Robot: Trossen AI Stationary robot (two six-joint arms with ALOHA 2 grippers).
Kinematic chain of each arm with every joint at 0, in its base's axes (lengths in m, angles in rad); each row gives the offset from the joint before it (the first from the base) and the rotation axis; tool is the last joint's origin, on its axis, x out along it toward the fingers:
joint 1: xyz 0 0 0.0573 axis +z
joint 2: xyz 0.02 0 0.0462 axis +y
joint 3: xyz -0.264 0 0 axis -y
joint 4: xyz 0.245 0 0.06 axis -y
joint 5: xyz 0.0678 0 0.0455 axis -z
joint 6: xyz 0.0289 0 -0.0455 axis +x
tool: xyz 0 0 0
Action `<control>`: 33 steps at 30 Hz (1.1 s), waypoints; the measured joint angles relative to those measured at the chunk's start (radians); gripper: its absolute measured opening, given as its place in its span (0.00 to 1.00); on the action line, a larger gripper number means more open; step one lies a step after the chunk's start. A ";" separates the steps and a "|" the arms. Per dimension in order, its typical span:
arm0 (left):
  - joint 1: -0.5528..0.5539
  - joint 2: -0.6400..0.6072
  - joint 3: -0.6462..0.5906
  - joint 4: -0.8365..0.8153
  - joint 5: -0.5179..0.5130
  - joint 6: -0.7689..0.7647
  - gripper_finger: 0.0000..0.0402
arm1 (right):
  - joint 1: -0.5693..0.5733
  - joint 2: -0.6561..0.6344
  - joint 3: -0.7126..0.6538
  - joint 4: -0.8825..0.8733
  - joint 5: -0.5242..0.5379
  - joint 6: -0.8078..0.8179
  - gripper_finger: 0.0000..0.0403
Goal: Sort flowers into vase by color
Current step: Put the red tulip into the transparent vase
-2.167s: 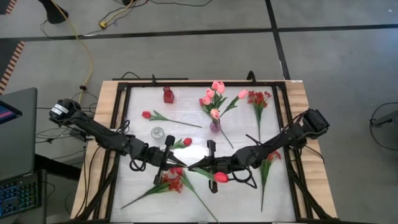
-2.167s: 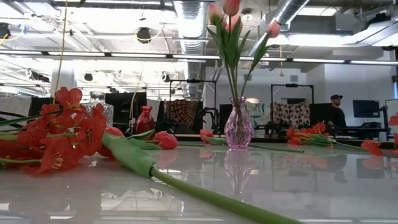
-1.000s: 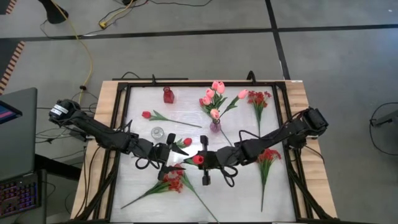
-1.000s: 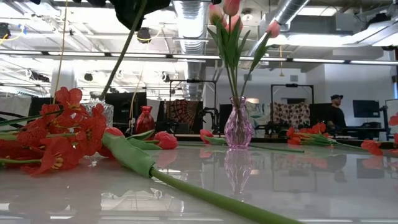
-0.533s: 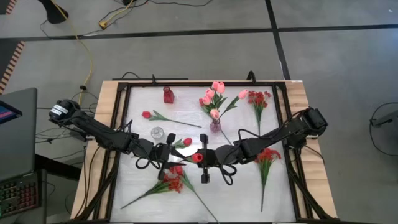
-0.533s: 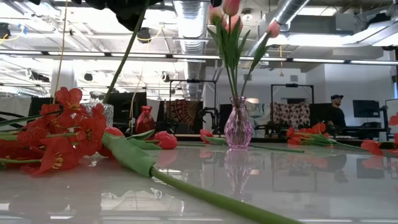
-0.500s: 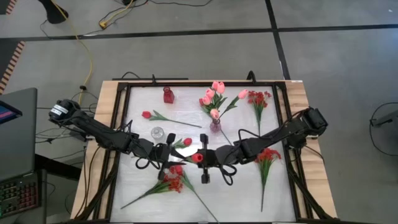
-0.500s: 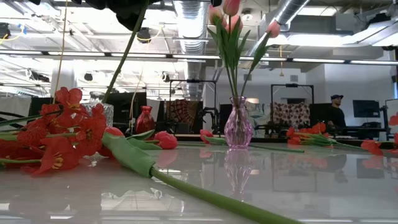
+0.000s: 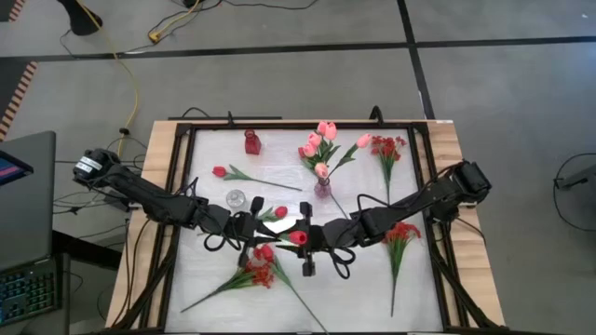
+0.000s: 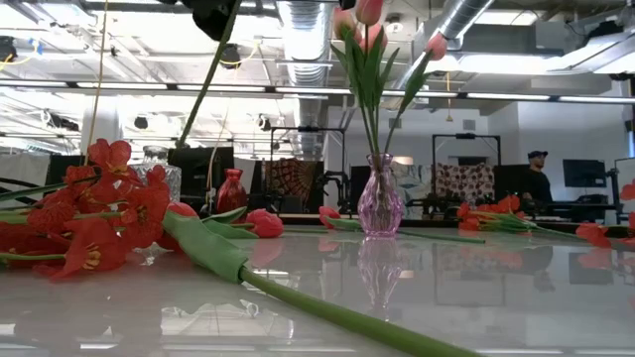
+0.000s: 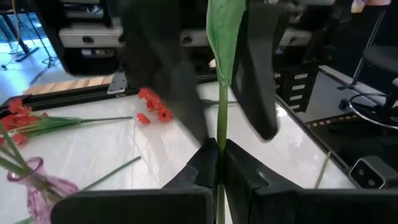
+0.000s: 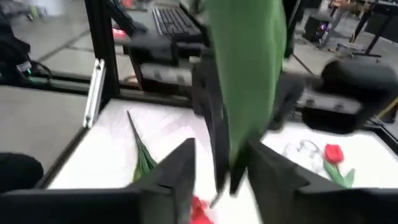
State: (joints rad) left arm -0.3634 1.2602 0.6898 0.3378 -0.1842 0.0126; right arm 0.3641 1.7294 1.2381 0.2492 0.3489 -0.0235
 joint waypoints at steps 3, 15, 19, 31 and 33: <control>0.000 -0.001 0.034 -0.039 0.018 -0.003 0.00 | -0.001 -0.049 0.000 -0.095 0.018 -0.002 0.54; 0.008 -0.235 0.076 -0.166 -0.049 0.032 0.00 | 0.058 -0.227 -0.013 -0.763 0.038 0.401 0.70; 0.017 -0.363 0.076 -0.222 -0.165 0.030 0.00 | 0.125 -0.214 -0.077 -0.707 0.133 0.462 0.70; 0.021 -0.550 0.046 -0.417 -0.414 -0.056 0.00 | 0.278 -0.206 -0.229 -0.394 0.441 0.461 0.70; 0.020 -0.562 0.045 -0.452 -0.436 -0.067 0.00 | 0.286 -0.207 -0.229 -0.373 0.444 0.460 0.70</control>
State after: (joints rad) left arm -0.3431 0.6985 0.7345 -0.1145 -0.6205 -0.0548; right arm 0.6502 1.5228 1.0088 -0.1239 0.7929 0.4362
